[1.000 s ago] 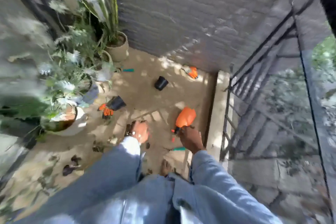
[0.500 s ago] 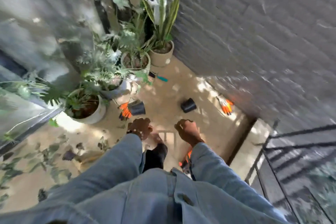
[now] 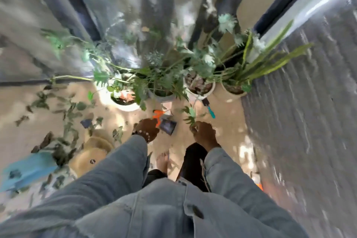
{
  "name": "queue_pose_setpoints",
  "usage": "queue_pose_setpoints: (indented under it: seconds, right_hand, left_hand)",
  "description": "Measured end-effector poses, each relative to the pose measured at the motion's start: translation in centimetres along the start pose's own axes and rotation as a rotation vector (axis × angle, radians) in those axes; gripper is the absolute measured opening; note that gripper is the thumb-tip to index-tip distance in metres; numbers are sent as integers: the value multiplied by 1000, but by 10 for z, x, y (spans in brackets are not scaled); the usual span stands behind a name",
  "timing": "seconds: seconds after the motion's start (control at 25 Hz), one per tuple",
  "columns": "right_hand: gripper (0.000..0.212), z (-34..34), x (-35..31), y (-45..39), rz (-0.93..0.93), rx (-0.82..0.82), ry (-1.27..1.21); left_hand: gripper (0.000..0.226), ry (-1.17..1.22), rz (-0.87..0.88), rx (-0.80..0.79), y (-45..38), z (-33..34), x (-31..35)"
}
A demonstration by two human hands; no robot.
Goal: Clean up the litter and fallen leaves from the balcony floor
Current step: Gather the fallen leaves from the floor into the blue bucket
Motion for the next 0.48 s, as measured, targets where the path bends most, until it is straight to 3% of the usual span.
queue_pose_setpoints:
  seconds: [0.28,0.48]
  right_hand:
    - [30,-5,-84,-52,-416,-200,275]
    - [22,-6,-132,-77,-624,-306,409]
  left_hand:
    - [42,381,-394,94,31,5,-64]
    - [44,588,-666,125,68,24,-59]
Point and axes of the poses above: each hand's wrist, its own y-axis away from the middle knuckle, its own z-axis out of the palm, x = y × z, the point moved 4 cm from there along -y, towards the middle knuckle, and after that the axes turned 4 degrees about -x, right-handed, at the moved point
